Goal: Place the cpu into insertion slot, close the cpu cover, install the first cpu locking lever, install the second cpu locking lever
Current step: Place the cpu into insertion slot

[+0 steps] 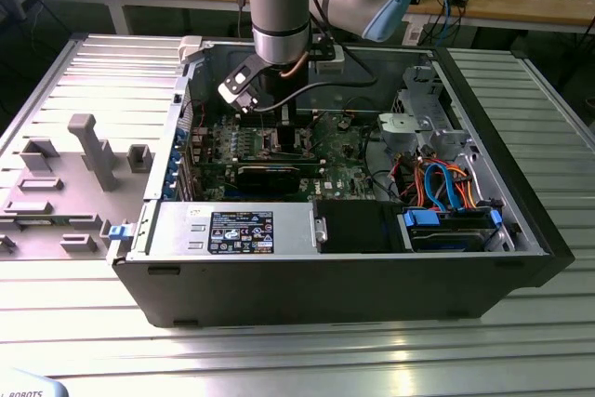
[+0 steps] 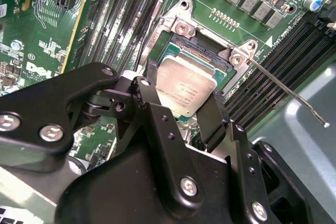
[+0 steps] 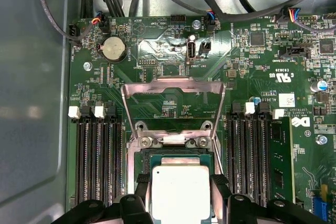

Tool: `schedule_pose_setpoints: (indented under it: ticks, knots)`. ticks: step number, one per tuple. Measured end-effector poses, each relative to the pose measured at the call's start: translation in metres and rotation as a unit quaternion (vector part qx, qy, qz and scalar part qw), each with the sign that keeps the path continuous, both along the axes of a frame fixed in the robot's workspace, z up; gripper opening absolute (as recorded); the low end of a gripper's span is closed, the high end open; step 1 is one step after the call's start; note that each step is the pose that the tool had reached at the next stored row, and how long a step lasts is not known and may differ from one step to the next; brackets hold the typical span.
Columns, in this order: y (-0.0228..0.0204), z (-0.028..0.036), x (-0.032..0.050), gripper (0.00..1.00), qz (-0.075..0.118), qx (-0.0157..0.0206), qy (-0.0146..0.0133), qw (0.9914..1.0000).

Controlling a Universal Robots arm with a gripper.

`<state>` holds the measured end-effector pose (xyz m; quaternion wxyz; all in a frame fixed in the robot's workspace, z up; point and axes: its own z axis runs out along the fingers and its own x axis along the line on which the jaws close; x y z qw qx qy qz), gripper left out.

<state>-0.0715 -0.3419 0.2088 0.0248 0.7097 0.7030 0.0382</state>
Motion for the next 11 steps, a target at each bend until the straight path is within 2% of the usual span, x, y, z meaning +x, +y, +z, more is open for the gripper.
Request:
schedule_pose_setpoints:
  ticks: [4,11]
  knots:
    - [0.0011,-0.0004,0.0000,0.54,-0.001,-0.0017,0.0000,1.00000]
    - [0.0019,-0.0017,-0.0002,0.54,0.012,-0.0023,0.0000,0.99992]
